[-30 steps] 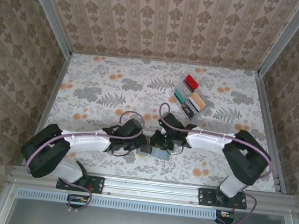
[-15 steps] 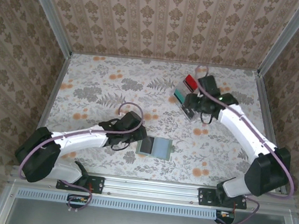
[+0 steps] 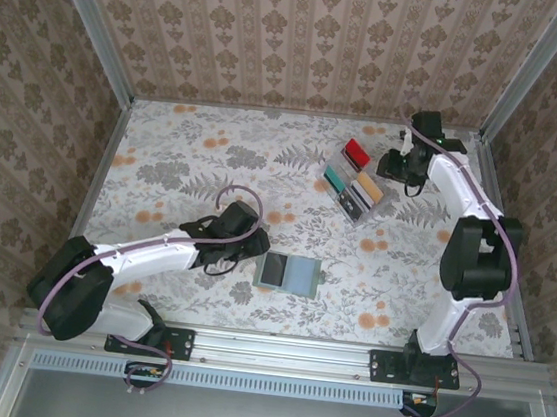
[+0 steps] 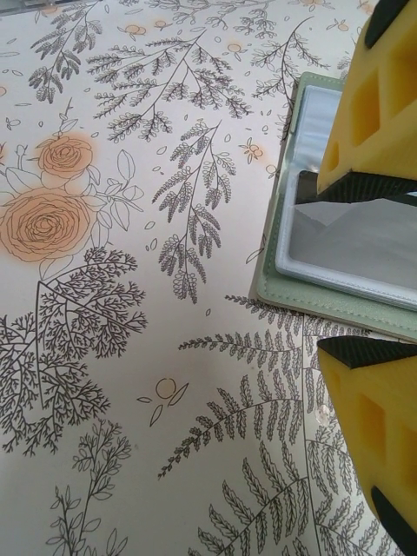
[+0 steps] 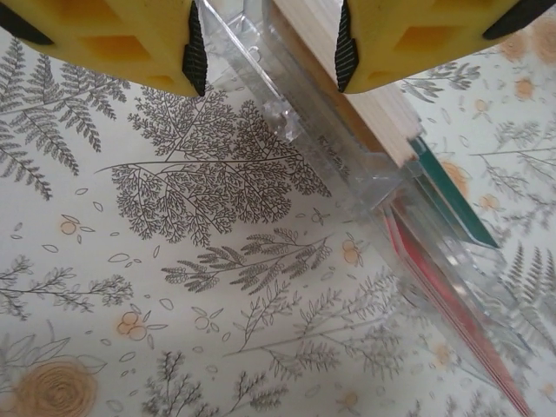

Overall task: Put the credit cards into the card holder
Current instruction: Move the storage box to the center of the table.

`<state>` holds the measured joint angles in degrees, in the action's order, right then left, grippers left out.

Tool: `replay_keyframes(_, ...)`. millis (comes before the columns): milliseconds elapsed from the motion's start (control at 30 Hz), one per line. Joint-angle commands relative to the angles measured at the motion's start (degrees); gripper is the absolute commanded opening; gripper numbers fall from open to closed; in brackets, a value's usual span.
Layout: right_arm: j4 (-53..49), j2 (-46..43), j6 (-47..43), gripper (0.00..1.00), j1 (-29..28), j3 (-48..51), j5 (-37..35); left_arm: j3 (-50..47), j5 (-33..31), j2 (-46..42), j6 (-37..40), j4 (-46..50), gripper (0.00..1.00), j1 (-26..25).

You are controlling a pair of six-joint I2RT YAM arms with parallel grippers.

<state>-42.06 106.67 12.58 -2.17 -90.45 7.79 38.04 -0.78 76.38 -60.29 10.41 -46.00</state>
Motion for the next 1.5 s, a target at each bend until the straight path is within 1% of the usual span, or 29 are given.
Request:
replay_keyframes(0,-4.4,2.1,-6.7,0.45,-0.1,-3.1,-0.5,1.7,1.0,-0.3,1.5,-0.2,0.48,0.7)
replay_keyframes(100,-4.6,3.9,-8.4,0.43,0.0,-4.3,0.1,1.8,1.3,-0.1,1.7,-0.1,0.48,1.0)
replay_keyframes(167,-6.0,5.4,-9.3,0.39,0.0,-5.9,0.4,1.9,1.6,0.2,1.9,-0.1,0.48,1.4)
replay_keyframes(233,-5.8,6.2,-9.1,0.37,0.0,-6.1,-1.2,2.1,1.9,0.4,2.1,0.0,0.48,1.7)
replay_keyframes(367,-6.7,8.3,-10.3,0.35,0.0,-7.1,-1.2,2.0,2.0,0.4,2.1,0.2,0.48,1.9)
replay_keyframes(400,-6.8,8.7,-10.7,0.33,0.0,-7.2,-1.3,1.9,2.0,0.4,2.1,0.3,0.48,1.9)
replay_keyframes(467,-6.7,9.2,-11.5,0.32,0.0,-7.0,-1.3,1.6,2.2,0.3,1.9,0.3,0.48,2.1)
replay_keyframes(533,-7.0,9.4,-12.1,0.29,0.0,-7.3,-1.4,1.3,2.1,0.3,1.8,0.1,0.48,2.1)
replay_keyframes(767,-6.7,7.8,-12.8,0.30,0.0,-6.7,0.1,1.3,2.3,0.2,1.8,0.0,0.48,2.2)
replay_keyframes(833,-6.6,7.3,-12.9,0.30,0.0,-6.6,1.6,1.3,2.3,0.3,1.9,0.0,0.48,2.3)
replay_keyframes(1000,-6.1,6.3,-12.4,0.30,0.0,-5.8,1.8,1.2,2.3,0.1,1.7,0.1,0.48,2.3)
replay_keyframes(1100,-4.2,5.1,-11.9,0.30,0.0,-3.9,1.7,0.8,2.2,-0.3,1.5,0.0,0.48,2.4)
replay_keyframes(1233,-5.3,5.5,-11.7,0.31,0.0,-4.8,2.4,0.7,2.2,-0.4,1.5,0.1,0.47,2.4)
replay_keyframes(1333,-3.0,3.5,-11.4,0.32,0.0,-3.0,2.5,0.9,2.1,-0.4,1.7,0.5,0.48,2.4)
replay_keyframes(1467,-5.1,4.9,-12.1,0.32,0.0,-4.3,2.5,0.7,2.3,-0.1,1.4,0.0,0.48,2.5)
